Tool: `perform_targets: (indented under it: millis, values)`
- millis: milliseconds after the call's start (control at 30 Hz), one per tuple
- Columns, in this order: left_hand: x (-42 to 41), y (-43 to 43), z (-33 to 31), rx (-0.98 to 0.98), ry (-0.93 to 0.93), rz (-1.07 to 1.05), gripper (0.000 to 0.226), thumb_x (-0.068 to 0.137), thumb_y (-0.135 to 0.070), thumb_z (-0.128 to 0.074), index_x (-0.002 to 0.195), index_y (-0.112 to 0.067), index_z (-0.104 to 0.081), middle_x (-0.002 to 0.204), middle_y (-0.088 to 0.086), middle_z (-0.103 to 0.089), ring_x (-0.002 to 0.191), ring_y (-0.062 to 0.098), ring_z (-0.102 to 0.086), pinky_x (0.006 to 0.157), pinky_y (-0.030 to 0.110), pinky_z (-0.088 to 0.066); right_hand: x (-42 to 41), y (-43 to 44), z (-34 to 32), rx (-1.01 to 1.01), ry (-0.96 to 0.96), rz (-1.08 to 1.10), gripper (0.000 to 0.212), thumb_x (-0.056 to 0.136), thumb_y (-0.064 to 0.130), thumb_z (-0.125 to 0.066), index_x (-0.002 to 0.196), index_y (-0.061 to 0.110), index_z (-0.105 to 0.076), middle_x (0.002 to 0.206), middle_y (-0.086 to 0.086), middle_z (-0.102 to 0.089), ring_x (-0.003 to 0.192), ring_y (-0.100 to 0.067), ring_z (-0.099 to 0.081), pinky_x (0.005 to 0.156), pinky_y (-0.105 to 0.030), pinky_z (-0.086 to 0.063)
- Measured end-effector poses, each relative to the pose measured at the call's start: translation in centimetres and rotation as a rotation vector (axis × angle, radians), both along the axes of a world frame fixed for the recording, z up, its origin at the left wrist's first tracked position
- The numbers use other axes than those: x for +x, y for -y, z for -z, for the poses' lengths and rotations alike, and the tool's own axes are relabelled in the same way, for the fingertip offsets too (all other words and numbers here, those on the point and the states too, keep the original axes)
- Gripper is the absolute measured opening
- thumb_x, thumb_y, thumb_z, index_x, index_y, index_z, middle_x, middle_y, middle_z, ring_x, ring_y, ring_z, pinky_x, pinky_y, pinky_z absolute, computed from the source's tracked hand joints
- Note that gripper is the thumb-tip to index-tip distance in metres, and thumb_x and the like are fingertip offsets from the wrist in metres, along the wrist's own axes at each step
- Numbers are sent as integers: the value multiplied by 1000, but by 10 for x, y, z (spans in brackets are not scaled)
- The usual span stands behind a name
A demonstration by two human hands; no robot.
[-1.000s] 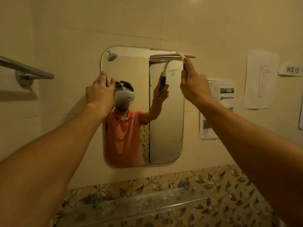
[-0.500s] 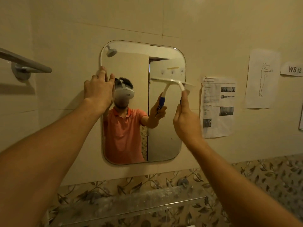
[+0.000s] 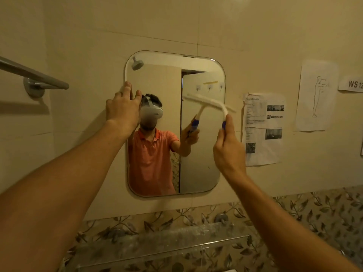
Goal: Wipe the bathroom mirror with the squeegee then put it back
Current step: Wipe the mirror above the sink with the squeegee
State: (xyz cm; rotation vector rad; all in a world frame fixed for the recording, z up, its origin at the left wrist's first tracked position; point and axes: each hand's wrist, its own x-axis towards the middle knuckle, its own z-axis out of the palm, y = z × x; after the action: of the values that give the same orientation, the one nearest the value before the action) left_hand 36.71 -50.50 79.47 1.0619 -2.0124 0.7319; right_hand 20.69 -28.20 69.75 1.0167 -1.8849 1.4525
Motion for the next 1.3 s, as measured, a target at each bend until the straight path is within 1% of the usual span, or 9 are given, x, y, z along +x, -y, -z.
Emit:
perform_targets:
  millis: [167,300,367,567,700,800,967,1167,1300]
  values:
    - [0,4,1,-14,-14,19,82,90,-32,-70,158,-25,-24,164,14,-7,134,37,-40,94,48,-49,-5,19,-97,-20,-117,32,55,111,34,-28,161,37,-4,66,1,-48,48,-9,-45,42,-21,-40]
    - [1,3,2,-16,-20,27,85,90,-35,-70,159,-26,-21,165,13,-6,136,36,-38,96,47,-48,8,39,-133,87,-221,57,61,110,25,-33,162,33,0,68,1,-49,54,-12,-51,48,-25,-44]
    - [2,3,3,0,-28,41,89,88,-36,-72,159,-26,-19,166,11,-3,140,36,-35,98,47,-48,11,49,-133,120,-245,62,66,109,23,-36,161,32,3,69,0,-50,54,-12,-51,48,-24,-41]
    - [7,5,15,6,-137,91,86,87,-31,-75,157,-19,-25,164,14,-11,141,35,-36,102,44,-46,7,55,-113,146,-275,111,69,109,23,-37,161,31,7,77,-10,-58,57,-17,-56,49,-26,-42]
    - [8,1,24,-13,-199,138,68,88,-30,-75,144,-14,-40,144,14,-40,121,31,-53,87,39,-53,21,48,-79,176,-282,85,66,107,32,-28,161,28,9,68,-6,-53,53,-18,-54,47,-29,-44]
    - [8,-5,26,-5,-232,146,55,89,-32,-74,135,-13,-49,128,14,-48,108,30,-59,79,38,-54,28,42,-37,203,-256,41,72,96,45,-18,161,27,8,67,-3,-52,51,-16,-52,46,-29,-45]
    - [7,-11,38,-17,-280,124,34,94,-34,-68,121,-13,-63,115,10,-55,95,28,-64,75,35,-54,26,37,41,246,-178,38,72,103,35,-28,156,39,21,68,-3,-53,52,-14,-51,45,-27,-41]
    - [10,-18,57,44,-269,108,35,94,-37,-65,122,-15,-65,124,7,-56,102,26,-63,81,34,-53,32,13,85,386,-140,16,72,91,49,-11,148,42,33,69,2,-51,54,-11,-50,47,-25,-38]
    - [12,-17,66,83,-226,98,55,89,-41,-71,136,-16,-56,134,6,-51,113,27,-56,87,36,-53,32,13,59,331,-192,-13,69,105,37,-25,148,47,28,67,0,-53,52,-13,-51,43,-26,-41]
